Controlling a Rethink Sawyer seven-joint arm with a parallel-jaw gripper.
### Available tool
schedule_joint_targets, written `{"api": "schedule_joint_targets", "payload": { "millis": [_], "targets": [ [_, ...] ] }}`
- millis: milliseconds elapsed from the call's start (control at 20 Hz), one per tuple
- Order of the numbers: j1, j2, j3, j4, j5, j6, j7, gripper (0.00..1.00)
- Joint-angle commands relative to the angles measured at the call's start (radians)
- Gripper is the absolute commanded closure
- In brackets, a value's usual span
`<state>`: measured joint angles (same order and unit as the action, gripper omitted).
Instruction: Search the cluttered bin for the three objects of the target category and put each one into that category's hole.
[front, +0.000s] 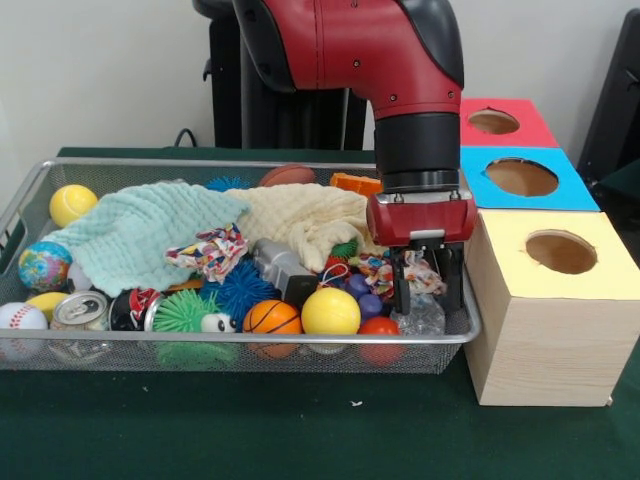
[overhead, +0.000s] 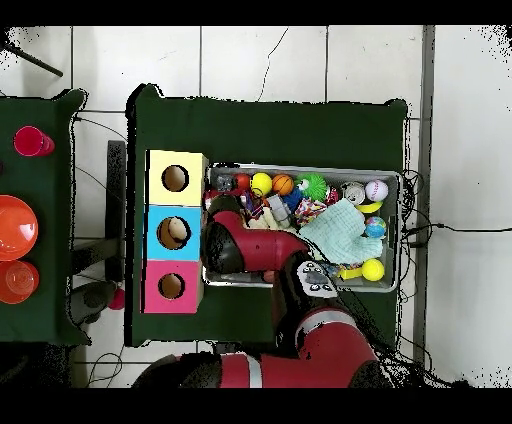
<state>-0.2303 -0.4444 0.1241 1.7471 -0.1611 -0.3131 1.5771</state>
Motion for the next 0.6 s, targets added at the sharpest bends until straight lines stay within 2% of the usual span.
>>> {"api": "schedule_joint_targets", "payload": {
  "millis": [50,150,600],
  "targets": [
    [0.017,0.106,-0.034,-0.060,-0.006,0.019,0.126,0.00],
    [0.024,0.122,-0.044,-0.067,-0.006,0.005,0.130,0.00],
    [0.034,0.145,-0.053,-0.085,-0.014,0.054,0.125,0.00]
  ]
}}
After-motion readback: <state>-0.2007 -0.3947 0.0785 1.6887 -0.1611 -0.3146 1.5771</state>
